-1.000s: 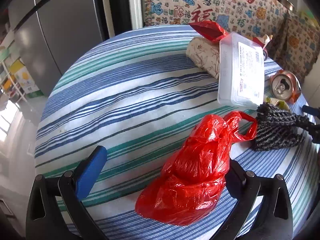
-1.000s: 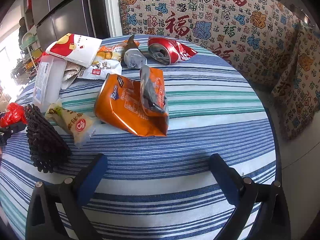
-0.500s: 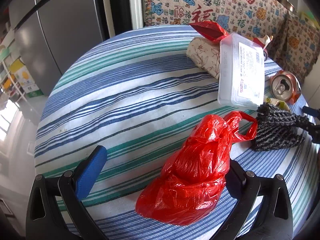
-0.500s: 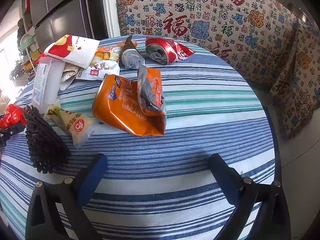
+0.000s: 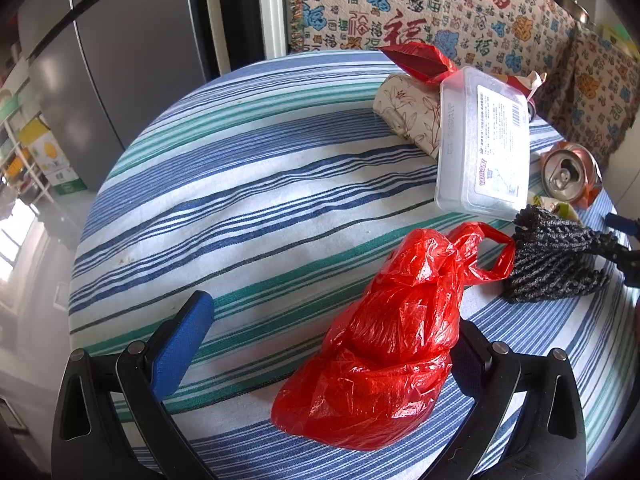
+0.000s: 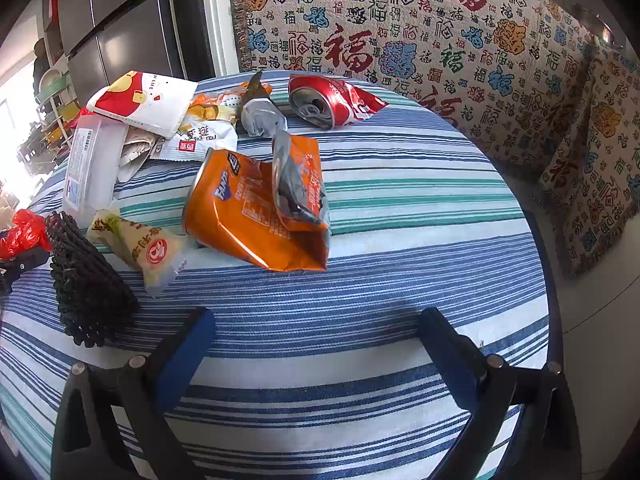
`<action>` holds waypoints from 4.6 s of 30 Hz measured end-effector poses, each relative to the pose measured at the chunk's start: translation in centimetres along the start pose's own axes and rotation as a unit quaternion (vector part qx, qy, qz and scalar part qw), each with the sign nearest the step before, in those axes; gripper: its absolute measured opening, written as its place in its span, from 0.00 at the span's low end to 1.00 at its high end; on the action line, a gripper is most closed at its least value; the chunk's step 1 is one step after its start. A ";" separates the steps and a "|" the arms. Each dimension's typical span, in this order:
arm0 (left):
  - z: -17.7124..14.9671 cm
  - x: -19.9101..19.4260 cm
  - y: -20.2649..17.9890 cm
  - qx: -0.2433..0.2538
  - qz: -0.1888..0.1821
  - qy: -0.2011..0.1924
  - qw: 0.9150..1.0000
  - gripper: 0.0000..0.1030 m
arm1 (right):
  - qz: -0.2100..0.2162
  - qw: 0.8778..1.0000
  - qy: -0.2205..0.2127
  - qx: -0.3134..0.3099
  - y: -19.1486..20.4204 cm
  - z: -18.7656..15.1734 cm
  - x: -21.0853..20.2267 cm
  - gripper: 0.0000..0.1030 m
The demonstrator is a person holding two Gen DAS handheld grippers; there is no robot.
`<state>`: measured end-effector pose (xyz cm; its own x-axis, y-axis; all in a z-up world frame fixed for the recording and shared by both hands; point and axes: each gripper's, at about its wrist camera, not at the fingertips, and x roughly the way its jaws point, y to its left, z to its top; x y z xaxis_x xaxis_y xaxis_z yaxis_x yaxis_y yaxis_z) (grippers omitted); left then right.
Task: Collect trash
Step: 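Lift the red bag with the left tool while the right tool approaches the orange can, then close the right tool on the crushed orange can and lift it, then carry both items over the blue wastebasket and open both tools to drop them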
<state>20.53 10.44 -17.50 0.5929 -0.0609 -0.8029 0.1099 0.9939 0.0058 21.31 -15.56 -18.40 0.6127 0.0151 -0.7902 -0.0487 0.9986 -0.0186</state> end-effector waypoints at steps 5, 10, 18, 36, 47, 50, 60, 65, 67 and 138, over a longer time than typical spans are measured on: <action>0.1 0.0 0.0 0.000 0.000 0.000 1.000 1.00 | 0.000 1.000 0.000 0.000 0.0 0.0 0.0 1.00; 0.1 -0.1 0.1 0.000 0.001 0.000 1.000 1.00 | 0.000 1.000 0.000 0.000 -0.1 0.0 0.0 1.00; 0.2 -0.1 0.2 -0.001 0.000 0.000 1.000 1.00 | 0.000 1.000 0.000 0.000 -0.1 0.0 0.0 1.00; 0.6 0.0 0.2 -0.009 0.007 0.001 1.000 1.00 | -0.001 1.000 -0.001 0.004 -0.2 0.0 0.0 1.00; 0.1 -0.9 1.4 0.008 -0.023 0.013 1.000 1.00 | 0.002 1.000 -0.002 0.006 -0.2 -0.1 -0.1 1.00; -0.1 -1.7 2.4 0.001 -0.070 0.003 0.998 1.00 | 0.042 0.998 -0.030 0.029 -1.4 -0.4 -1.3 0.99; -0.4 -3.5 -3.4 0.119 -0.075 -0.046 0.989 0.90 | 0.065 0.996 -0.066 -0.009 -1.8 2.0 -3.4 0.77; -0.2 -2.9 -2.7 0.100 -0.065 -0.036 0.992 0.80 | 0.058 0.997 -0.043 -0.039 0.2 4.1 -2.1 0.55; -0.2 -3.2 -2.4 0.092 -0.067 -0.042 0.993 0.80 | 0.049 0.997 -0.034 -0.044 0.7 4.6 -1.3 0.53; -1.3 -6.8 -41.5 0.154 -0.350 0.003 0.924 0.34 | -0.121 0.978 0.037 0.167 -32.5 -17.8 -13.5 0.17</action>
<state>10.92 -30.23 -13.01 0.2865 -0.6768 -0.6781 0.6865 0.6388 -0.3475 0.60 -49.11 -18.07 0.5147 -0.2142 -0.8302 0.3586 0.9333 -0.0184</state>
